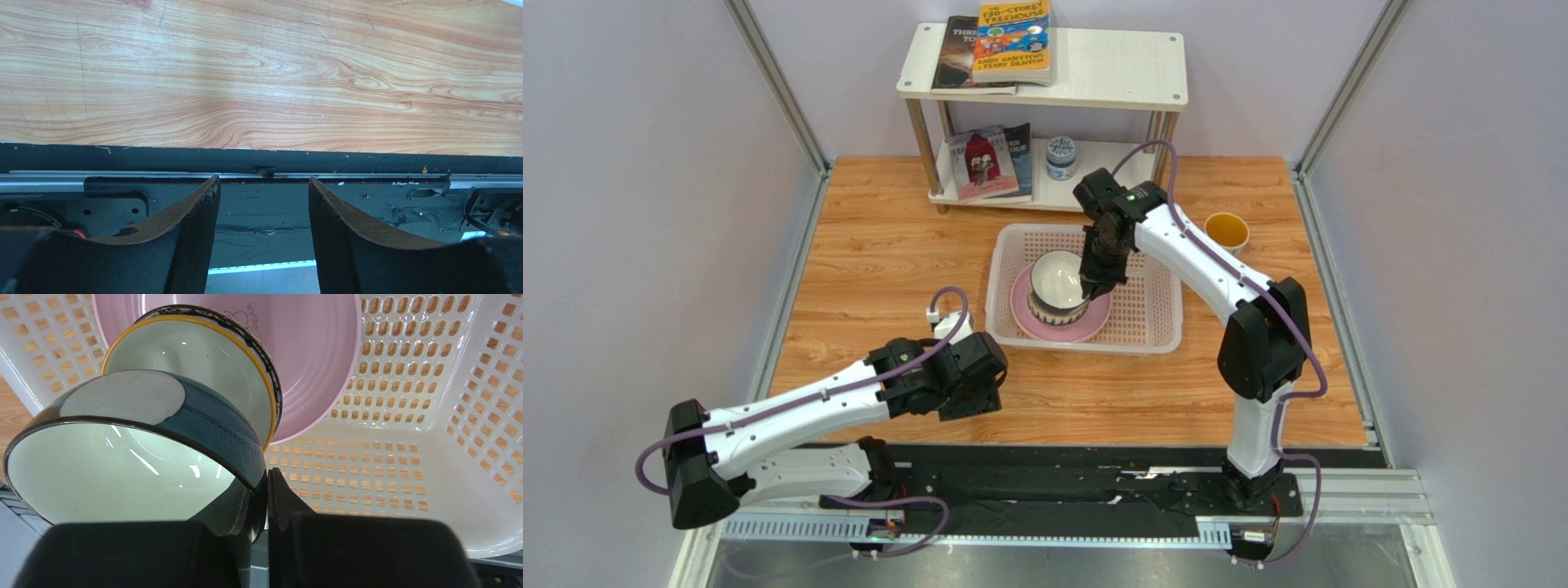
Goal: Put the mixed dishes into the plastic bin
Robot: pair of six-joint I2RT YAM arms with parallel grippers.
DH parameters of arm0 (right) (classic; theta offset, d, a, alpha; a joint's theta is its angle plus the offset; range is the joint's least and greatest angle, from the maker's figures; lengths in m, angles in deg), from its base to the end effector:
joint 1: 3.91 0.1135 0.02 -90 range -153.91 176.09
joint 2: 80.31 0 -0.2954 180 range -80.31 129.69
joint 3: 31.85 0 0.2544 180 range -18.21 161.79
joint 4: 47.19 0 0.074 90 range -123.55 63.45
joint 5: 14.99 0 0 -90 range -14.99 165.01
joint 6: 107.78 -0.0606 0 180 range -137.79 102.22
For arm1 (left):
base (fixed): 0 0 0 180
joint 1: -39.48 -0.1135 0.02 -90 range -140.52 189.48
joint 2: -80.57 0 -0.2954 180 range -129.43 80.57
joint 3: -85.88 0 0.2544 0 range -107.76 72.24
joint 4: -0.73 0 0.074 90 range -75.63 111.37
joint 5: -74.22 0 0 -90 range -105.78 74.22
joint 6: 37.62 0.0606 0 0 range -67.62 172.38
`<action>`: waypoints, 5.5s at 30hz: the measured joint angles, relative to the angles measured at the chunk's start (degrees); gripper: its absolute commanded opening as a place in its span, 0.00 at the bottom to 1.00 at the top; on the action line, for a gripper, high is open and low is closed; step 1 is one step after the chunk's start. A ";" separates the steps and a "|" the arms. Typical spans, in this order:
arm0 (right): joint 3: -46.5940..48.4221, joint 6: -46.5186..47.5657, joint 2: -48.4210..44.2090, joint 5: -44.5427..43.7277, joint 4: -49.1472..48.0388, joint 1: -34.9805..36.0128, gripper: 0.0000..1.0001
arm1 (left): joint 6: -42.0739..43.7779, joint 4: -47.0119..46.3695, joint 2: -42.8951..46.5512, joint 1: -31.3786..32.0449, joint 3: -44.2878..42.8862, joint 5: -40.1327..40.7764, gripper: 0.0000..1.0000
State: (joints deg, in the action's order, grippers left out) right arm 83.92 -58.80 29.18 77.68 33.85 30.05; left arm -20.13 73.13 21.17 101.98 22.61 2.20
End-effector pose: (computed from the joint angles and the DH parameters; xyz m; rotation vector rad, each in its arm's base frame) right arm 0.3358 0.2296 0.2900 0.1721 2.9394 0.2942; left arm 0.0958 -0.1436 0.2624 -0.3156 2.6777 -0.3089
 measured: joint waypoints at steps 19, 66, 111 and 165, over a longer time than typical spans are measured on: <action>0.00 0.66 2.95 0.46 0.74 1.14 0.05 | -0.04 -0.28 0.85 0.02 1.27 -0.07 0.60; 3.65 2.97 2.01 -0.20 1.88 -0.13 0.56 | 0.46 -1.05 0.20 0.00 2.49 -0.11 0.60; 4.22 -0.39 8.81 1.42 0.57 -45.33 0.36 | 0.83 0.13 3.13 0.00 3.82 0.13 0.60; -4.92 10.69 -5.09 -1.99 4.42 -16.57 0.00 | 0.81 -1.16 0.68 0.00 4.04 -0.17 0.59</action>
State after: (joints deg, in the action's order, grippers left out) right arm 79.00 -48.11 24.09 75.69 38.26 13.48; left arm -19.32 71.98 21.85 101.98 26.66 2.02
